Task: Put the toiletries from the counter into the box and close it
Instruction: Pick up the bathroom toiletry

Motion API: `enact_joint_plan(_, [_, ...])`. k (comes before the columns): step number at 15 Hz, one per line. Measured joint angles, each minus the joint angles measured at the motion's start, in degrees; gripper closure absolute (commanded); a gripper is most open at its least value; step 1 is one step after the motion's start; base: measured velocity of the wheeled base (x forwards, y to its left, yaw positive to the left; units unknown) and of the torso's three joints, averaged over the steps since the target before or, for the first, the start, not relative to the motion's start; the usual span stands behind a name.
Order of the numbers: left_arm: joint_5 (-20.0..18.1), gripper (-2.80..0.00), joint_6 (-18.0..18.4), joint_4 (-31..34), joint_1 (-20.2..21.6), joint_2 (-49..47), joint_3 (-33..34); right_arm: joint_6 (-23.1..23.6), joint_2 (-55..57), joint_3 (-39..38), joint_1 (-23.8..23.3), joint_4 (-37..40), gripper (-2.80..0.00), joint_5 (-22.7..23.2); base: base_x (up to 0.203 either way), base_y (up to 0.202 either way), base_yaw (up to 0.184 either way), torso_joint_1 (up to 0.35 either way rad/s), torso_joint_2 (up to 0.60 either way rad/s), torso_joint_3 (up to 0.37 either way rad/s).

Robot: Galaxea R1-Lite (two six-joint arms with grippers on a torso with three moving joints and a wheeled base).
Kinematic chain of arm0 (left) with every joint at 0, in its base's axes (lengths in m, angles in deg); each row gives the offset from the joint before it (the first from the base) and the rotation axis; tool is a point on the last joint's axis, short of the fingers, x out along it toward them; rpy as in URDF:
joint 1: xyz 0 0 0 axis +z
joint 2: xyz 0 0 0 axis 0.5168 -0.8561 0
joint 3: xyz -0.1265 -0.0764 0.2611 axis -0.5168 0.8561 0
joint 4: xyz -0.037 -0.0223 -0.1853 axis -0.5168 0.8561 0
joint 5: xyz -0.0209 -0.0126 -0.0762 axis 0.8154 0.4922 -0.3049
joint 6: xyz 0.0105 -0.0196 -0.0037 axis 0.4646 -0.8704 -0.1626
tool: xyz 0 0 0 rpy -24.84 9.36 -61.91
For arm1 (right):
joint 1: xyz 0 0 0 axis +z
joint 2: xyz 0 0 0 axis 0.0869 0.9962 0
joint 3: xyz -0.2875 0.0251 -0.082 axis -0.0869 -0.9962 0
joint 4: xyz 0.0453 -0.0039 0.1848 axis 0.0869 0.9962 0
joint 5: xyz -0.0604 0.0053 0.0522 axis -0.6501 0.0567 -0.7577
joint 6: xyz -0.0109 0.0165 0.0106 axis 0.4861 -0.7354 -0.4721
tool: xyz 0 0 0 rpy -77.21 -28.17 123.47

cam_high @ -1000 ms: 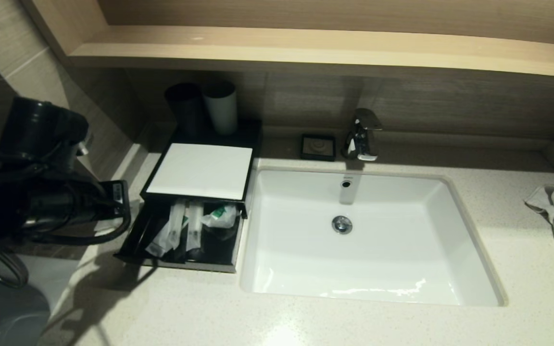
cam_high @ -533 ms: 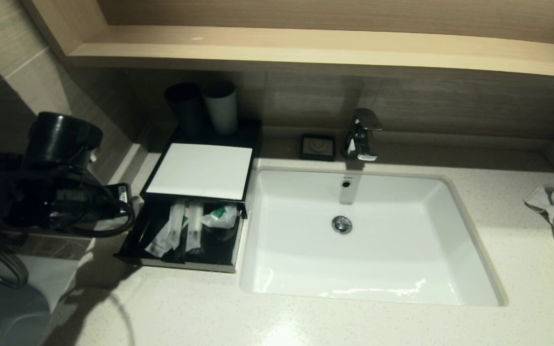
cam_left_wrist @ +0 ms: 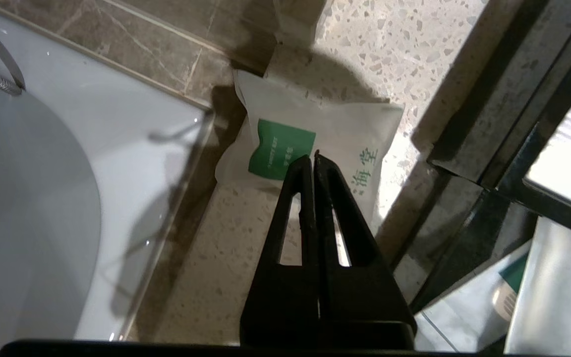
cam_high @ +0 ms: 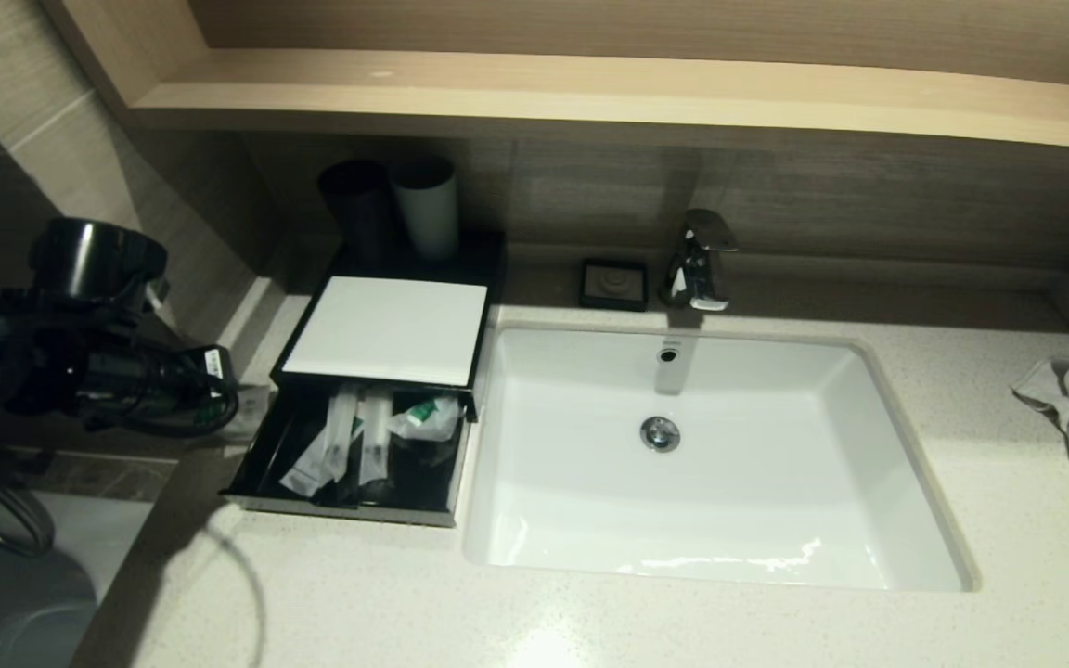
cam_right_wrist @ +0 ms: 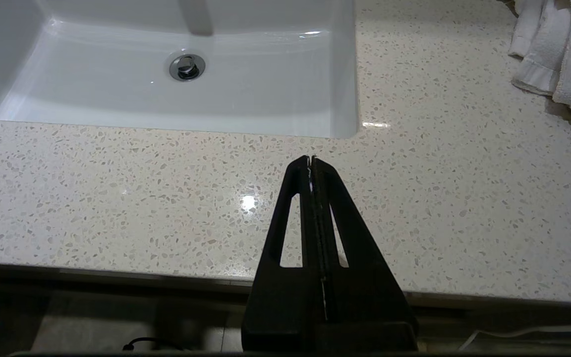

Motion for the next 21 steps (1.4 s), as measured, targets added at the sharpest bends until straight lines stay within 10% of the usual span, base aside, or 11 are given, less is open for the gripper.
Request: enact_joint_plan(21, [-1.6, -2.8, 1.5, -4.2, 2.7, -5.5, 0.0, 0.0, 0.0, 0.0, 0.0, 0.0, 0.0, 0.0, 0.0, 0.0, 0.0, 0.0, 0.0, 0.0])
